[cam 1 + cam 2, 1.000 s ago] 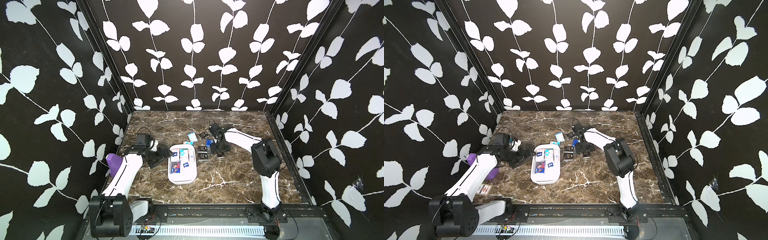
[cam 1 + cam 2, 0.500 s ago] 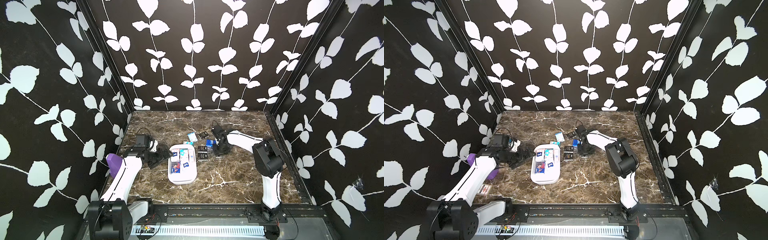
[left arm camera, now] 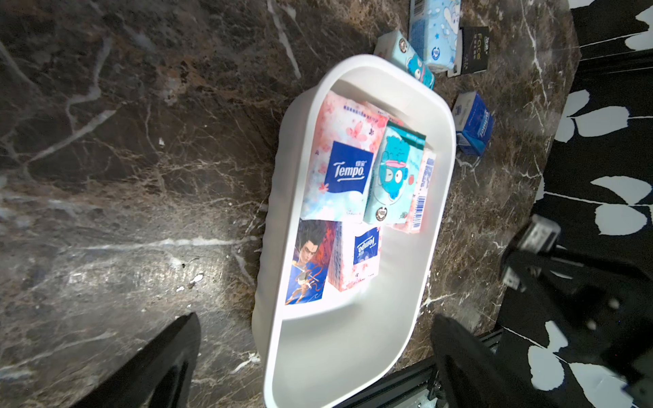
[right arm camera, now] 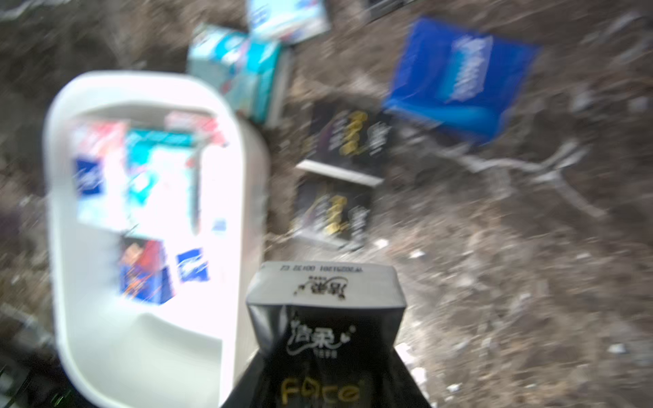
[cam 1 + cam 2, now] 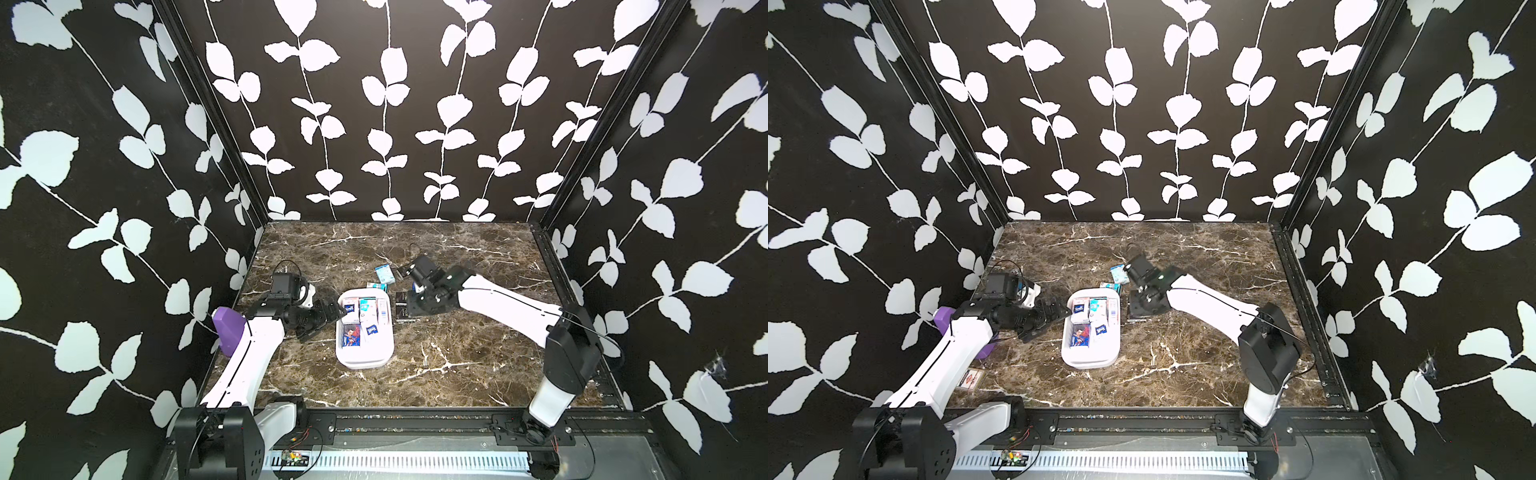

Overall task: Put the pocket tissues into the storage box
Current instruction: Pick up the pocket tissues from the center of the board, then place the pocket tissues in the storage box.

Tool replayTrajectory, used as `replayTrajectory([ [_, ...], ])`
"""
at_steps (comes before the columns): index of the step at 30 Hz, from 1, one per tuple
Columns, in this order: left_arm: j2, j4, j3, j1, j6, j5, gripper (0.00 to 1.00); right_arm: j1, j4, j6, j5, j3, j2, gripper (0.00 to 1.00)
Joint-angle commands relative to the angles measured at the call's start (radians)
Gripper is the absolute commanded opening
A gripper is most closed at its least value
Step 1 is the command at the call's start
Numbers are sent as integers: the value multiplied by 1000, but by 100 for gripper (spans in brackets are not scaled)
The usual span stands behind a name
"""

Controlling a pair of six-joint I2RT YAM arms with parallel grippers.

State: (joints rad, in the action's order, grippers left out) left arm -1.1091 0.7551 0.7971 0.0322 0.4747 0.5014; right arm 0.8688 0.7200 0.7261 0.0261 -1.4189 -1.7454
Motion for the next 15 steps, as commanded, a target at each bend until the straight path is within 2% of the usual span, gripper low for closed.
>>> replayTrajectory([
  [1, 12, -23, -18, 2, 6, 14, 99, 79, -16, 95, -20, -32, -10, 39],
  [3, 11, -35, -23, 2, 12, 17, 99, 128, -38, 114, 2, -56, -39, 39],
  [7, 14, -38, -26, 3, 9, 27, 99, 193, 42, 113, -34, -178, -138, 40],
  [11, 21, -29, -24, 3, -5, 30, 99, 223, 24, 121, -8, -251, -222, 40],
  [15, 31, -22, -27, 4, -10, 32, 99, 225, 20, 215, -20, -278, -277, 39],
])
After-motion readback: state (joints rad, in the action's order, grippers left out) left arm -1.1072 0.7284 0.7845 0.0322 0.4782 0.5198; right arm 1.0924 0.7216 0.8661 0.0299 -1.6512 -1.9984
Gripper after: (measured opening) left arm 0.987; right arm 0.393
